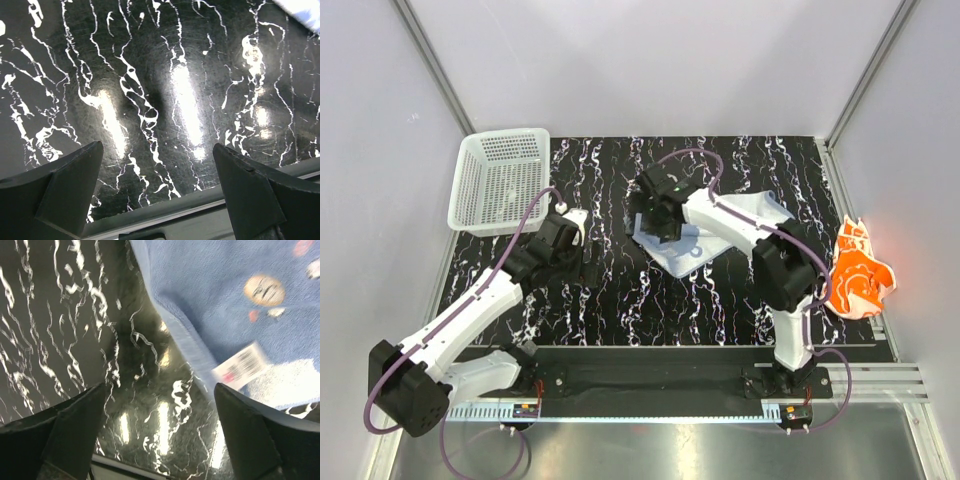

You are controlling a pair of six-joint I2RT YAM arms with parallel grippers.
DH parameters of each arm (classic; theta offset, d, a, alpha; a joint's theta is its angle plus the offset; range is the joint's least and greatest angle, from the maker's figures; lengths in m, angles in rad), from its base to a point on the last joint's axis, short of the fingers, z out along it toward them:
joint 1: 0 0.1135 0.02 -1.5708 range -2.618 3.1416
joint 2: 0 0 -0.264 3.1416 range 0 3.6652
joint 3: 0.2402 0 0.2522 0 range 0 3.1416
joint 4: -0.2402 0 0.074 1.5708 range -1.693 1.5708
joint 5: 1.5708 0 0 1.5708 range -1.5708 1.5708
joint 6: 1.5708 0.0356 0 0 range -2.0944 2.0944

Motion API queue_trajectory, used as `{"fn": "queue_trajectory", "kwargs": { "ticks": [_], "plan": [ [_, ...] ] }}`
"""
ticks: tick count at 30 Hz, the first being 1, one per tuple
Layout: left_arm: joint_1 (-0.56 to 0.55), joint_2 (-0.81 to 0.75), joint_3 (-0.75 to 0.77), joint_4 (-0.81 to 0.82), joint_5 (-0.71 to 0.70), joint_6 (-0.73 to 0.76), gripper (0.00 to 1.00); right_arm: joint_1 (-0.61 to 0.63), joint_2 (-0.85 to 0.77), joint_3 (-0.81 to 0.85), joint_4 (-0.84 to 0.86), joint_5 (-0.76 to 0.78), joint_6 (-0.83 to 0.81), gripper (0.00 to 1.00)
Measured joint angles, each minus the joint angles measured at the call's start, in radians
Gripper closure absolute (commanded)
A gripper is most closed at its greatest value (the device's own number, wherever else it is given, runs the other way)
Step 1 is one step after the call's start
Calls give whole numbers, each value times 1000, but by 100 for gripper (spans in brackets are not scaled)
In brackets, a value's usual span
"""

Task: Roll the towels
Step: Move the towel to the center of the board, then flatten the towel

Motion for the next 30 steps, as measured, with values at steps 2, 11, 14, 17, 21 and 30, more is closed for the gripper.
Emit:
{"fn": "queue_trajectory", "kwargs": {
  "ticks": [2,11,14,17,21,30],
  "plan": [
    [-1,0,0,-5,-14,-1,1,26,12,18,-13,0,0,0],
    [-29,60,7,5,-24,-53,1,-78,-209,-85,-37,161,-14,0],
    [-62,127,9,45,-7,-101,1,-192,-352,-248,-13,166,-8,0],
    [-112,222,21,104,19,-161,1,-318,-466,-402,-6,171,-6,0],
    [-185,418,124,154,30,-220,1,-348,-559,-523,-22,167,-9,0],
    [-291,751,352,214,12,-336,1,-338,-735,-657,-19,140,-7,0]
  ]
}}
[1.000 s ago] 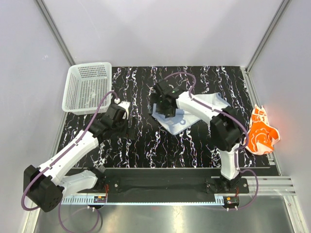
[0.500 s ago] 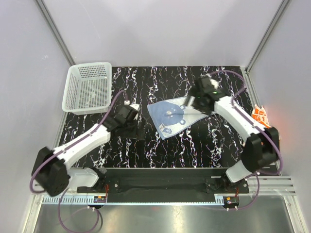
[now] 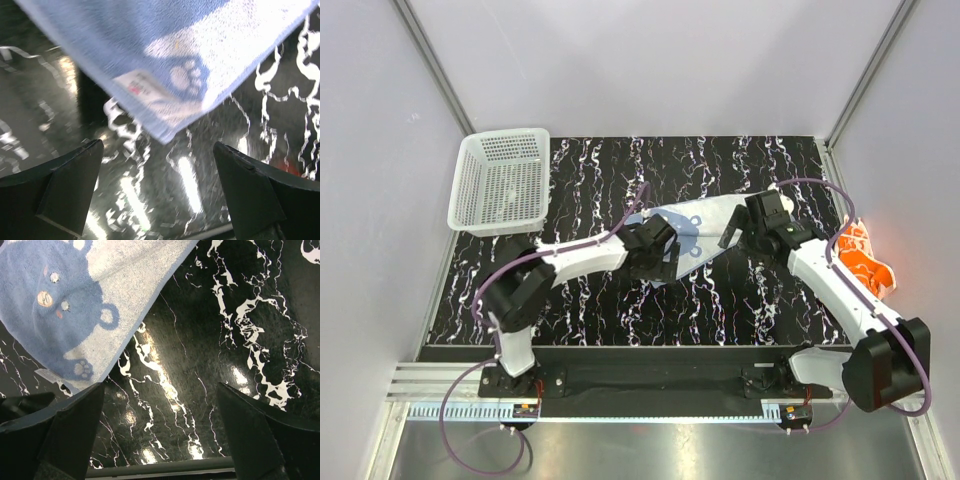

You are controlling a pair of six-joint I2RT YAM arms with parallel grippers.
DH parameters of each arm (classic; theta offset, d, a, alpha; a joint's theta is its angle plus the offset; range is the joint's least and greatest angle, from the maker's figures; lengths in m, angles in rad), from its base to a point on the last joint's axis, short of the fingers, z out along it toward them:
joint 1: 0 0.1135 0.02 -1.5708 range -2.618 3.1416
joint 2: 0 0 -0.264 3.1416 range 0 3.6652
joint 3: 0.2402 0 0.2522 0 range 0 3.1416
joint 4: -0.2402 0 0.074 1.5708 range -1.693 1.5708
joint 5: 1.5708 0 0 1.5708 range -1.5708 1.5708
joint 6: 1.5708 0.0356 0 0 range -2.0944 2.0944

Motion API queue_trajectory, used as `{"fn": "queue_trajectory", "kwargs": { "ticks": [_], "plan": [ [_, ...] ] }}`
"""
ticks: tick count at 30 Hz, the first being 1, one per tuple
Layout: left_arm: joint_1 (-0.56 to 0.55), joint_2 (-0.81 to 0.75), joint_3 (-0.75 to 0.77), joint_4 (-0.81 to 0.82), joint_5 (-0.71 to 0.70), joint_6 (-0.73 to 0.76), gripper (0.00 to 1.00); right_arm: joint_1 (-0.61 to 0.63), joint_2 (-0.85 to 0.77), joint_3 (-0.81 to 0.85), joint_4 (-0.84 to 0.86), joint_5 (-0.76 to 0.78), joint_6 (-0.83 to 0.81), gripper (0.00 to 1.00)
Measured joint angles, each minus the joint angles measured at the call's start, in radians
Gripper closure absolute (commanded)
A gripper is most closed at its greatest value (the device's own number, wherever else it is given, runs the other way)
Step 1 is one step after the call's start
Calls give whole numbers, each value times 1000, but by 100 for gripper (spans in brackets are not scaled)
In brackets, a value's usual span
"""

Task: Roll the towels
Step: Flatten the towel

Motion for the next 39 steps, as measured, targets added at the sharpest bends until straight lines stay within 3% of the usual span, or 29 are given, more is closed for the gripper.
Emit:
{"fn": "queue_trajectory", "kwargs": {
  "ticks": [5,7,8,9,11,12,14,15,16,17,23,29,39],
  "plan": [
    [-16,94,64,-21,-44,-42,5,0,-31,-22,-8,-3,0,0],
    [-21,116,95,-33,-62,-52,17,0,-31,-24,-7,-3,0,0],
    [-23,125,105,-37,-70,-53,24,0,-31,-26,-7,-3,0,0],
    [-25,132,112,-42,-82,-58,43,0,-31,-28,-7,-3,0,0],
    [-27,138,116,-48,-93,-65,56,0,-31,-35,-7,-3,0,0],
    [-29,141,116,-51,-103,-60,67,0,-31,-39,-7,-3,0,0],
    [-31,143,116,-52,-113,-58,75,0,-31,-46,-6,-4,0,0],
    [-31,144,116,-52,-117,-56,90,0,-31,-48,-8,-3,0,0],
    [-32,144,116,-51,-121,-59,97,0,-31,-51,-7,-4,1,0],
    [-33,144,115,-49,-123,-55,100,0,-31,-53,-7,-3,1,0],
    [-37,93,55,-59,-138,-35,100,0,-31,-54,-8,-2,0,0],
    [-37,-121,-51,-246,-185,37,100,0,1,-22,-16,8,-19,0],
    [-23,-365,-217,-392,-269,118,94,-8,351,278,-2,83,-96,0]
  ]
}}
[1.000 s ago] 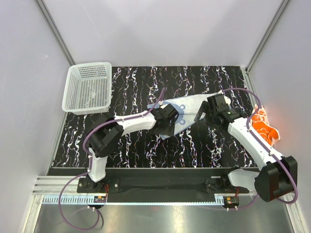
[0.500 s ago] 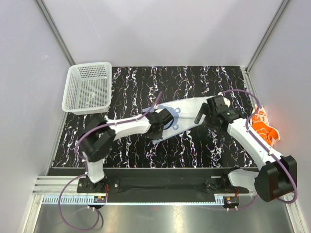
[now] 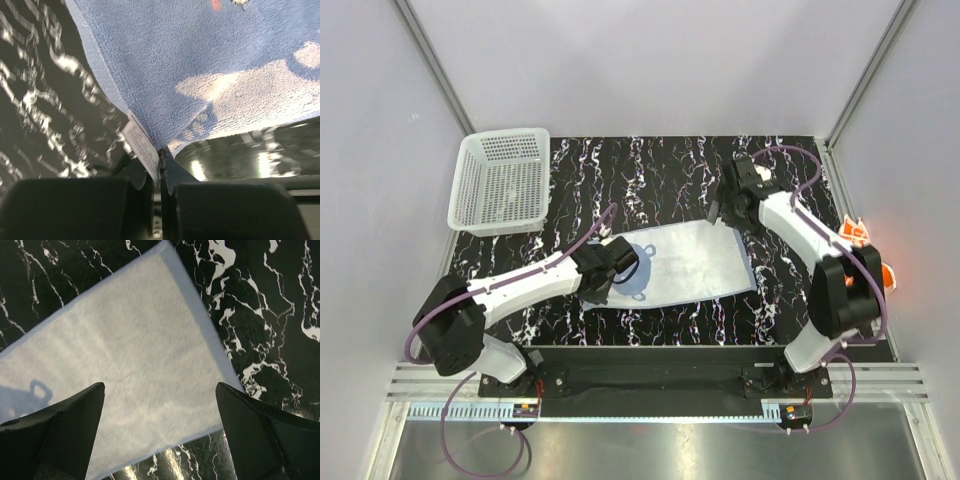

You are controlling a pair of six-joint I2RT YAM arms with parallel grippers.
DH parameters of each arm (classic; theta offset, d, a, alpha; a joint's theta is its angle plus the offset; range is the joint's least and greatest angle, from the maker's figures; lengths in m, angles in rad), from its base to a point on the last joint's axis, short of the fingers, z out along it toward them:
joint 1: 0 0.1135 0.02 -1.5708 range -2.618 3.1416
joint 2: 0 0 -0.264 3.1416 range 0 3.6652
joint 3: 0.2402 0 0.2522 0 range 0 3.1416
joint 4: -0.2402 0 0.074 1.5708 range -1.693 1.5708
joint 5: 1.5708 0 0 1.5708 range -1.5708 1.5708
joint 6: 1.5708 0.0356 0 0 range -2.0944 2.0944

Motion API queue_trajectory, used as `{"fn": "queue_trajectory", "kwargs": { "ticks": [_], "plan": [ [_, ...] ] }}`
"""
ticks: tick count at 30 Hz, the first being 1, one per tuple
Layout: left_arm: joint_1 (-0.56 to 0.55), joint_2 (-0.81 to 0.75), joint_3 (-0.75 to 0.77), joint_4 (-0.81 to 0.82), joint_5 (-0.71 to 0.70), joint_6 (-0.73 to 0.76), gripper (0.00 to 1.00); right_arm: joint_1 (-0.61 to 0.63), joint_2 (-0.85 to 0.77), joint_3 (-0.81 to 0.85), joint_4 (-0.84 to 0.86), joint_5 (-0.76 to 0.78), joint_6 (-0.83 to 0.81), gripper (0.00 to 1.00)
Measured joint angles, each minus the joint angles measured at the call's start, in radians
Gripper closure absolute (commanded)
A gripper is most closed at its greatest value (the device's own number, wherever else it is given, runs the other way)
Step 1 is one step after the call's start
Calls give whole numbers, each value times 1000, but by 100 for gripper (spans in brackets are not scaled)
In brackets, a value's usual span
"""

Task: Roll the towels
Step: Flatten the towel

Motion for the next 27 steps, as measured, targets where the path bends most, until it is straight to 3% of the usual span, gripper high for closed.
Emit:
{"fn": "queue_trajectory", "kwargs": {
  "ticks": [7,15,18,19,23,27],
  "plan": [
    [14,-39,-44,-45,-1,24,93,-36,233,93,58,-32,-49,0],
    [14,-41,-44,-44,0,40,93,-56,380,144,127,-81,-81,3],
    [14,-41,-44,-43,0,45,93,-57,430,171,138,-84,-92,11],
    [14,-41,-44,-43,0,45,93,-57,443,173,141,-81,-98,22],
    [18,-40,-44,-41,0,47,94,-61,446,168,149,-68,-104,45],
    [21,-35,-44,-40,1,50,95,-84,432,143,166,-63,-101,61]
  ]
}}
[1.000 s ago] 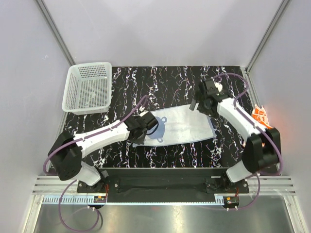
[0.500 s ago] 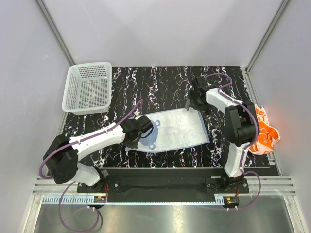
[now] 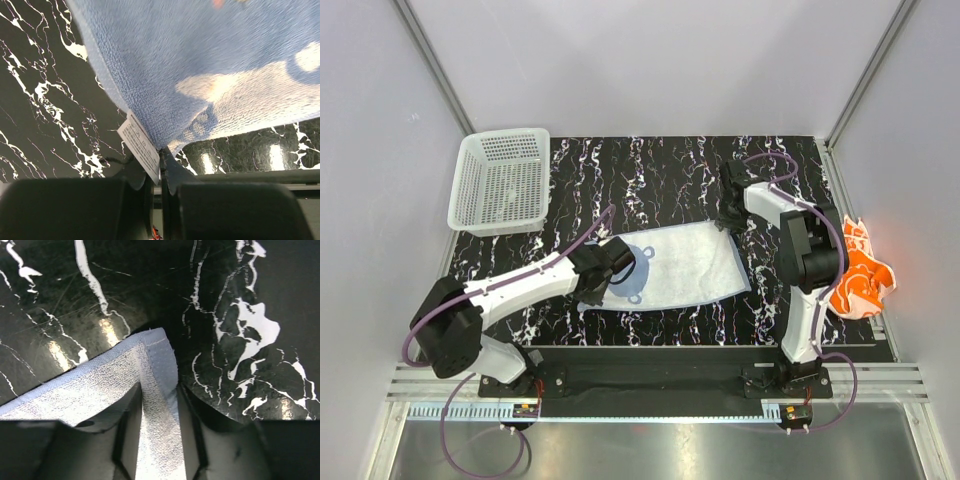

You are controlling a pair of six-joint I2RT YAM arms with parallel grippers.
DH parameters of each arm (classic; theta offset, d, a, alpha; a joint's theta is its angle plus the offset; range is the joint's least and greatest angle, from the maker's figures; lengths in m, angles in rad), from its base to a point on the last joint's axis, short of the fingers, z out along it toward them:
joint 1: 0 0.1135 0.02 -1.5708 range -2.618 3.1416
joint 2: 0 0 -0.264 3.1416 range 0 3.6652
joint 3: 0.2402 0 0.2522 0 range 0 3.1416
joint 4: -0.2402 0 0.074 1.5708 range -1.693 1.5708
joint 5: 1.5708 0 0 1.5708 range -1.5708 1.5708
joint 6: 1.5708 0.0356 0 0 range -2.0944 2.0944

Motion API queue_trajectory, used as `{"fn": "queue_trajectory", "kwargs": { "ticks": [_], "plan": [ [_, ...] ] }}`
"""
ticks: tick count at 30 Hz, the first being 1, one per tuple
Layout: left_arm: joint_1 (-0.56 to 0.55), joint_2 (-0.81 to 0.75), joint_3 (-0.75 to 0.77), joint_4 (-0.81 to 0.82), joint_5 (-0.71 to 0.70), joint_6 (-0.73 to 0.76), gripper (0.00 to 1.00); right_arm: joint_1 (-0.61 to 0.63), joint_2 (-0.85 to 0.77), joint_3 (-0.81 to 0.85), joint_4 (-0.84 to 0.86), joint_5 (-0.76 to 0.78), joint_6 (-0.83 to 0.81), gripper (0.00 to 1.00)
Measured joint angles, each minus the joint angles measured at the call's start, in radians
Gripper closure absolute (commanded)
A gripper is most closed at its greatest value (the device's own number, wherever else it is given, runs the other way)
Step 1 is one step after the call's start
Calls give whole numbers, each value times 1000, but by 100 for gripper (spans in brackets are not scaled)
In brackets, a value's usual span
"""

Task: Roll the towels
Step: Flatten the towel

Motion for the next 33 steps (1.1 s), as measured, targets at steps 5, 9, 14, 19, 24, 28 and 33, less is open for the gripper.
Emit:
{"fn": "queue_trajectory", "kwargs": {
  "ticks": [5,9,14,19,24,28,33],
  "plan": [
    [8,18,0,4,4,7,96,-36,-34,-52,40,-18,16,66],
    [14,42,1,12,5,13,97,-76,-55,-84,54,-21,21,66],
    [18,82,2,36,8,14,96,-98,-63,-94,54,-16,20,66],
    [22,89,2,53,11,8,38,-98,-93,-130,32,22,23,47],
    [27,88,2,73,17,-28,1,-98,-144,-171,-50,44,25,15],
    [39,69,-13,96,14,-63,1,-98,-220,-191,-108,65,19,9],
    [100,-45,-109,159,38,-121,5,-98,-424,-229,-148,72,17,9]
  ]
}}
